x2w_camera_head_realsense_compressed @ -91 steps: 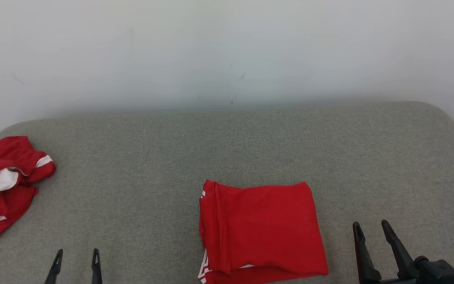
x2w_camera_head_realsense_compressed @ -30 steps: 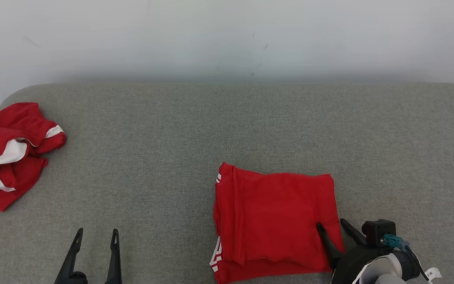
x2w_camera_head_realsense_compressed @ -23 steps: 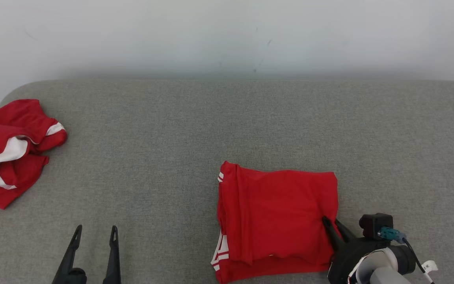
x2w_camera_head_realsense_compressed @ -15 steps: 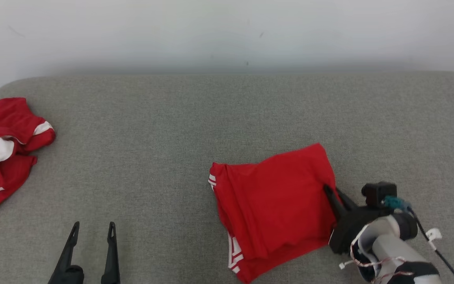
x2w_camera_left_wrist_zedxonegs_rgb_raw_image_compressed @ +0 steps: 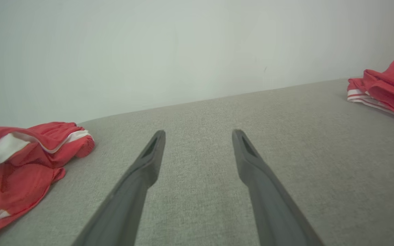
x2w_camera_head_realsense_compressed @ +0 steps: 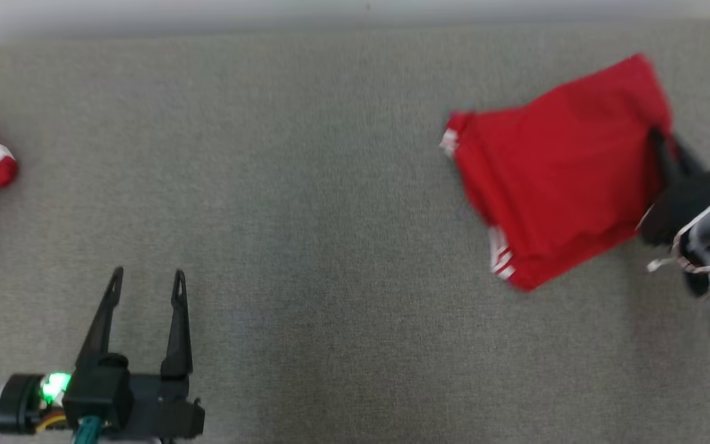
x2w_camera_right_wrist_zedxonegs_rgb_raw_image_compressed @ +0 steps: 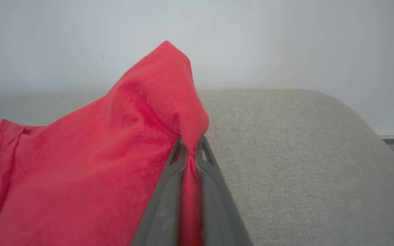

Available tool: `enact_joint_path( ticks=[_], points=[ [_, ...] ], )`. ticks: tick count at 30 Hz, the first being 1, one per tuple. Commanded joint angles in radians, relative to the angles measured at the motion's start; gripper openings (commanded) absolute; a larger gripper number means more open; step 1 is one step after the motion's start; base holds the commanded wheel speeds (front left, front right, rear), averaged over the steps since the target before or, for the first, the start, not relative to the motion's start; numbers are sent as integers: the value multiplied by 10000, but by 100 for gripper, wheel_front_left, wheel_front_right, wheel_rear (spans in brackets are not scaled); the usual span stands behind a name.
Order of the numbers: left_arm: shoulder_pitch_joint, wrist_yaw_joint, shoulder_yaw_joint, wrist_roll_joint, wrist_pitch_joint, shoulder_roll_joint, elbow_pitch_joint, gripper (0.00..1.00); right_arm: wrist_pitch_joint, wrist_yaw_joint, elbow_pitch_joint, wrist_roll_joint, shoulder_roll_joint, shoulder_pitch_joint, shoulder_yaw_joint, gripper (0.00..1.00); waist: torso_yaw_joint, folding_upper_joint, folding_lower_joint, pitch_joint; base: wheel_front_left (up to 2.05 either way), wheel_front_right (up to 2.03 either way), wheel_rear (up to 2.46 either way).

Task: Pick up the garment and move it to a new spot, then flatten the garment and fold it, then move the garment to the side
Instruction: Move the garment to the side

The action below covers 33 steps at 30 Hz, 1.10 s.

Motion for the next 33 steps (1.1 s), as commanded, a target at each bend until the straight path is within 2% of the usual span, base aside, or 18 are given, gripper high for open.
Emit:
enact_joint_path(
  ticks=[1,8,14,26,33],
  points=[
    [-319,12,-12,142,-30,18,-231,100,-9,-30,28,69,-238,-426,37,0,-295,-1,-2,1231,0,0,0],
    [-1023,54,-186,381,-30,175,-1170,100,33,-30,92,-20,-1649,-1833,244,0,-835,-1,-2,2707,0,0,0],
    [-1435,185,-286,626,-30,402,-1928,100,60,-30,233,138,-2454,-2701,307,0,-1410,-1,-2,3436,0,0,0],
    [-1273,448,-402,918,-30,1016,-2897,100,64,-30,619,-139,-3543,-3869,574,0,-1868,-1,-2,4084,0,0,0],
    [-1177,568,-449,932,-22,1203,-3099,100,90,-30,895,-322,-3733,-4458,704,0,-1812,-1,-2,4236,0,0,0]
  ],
)
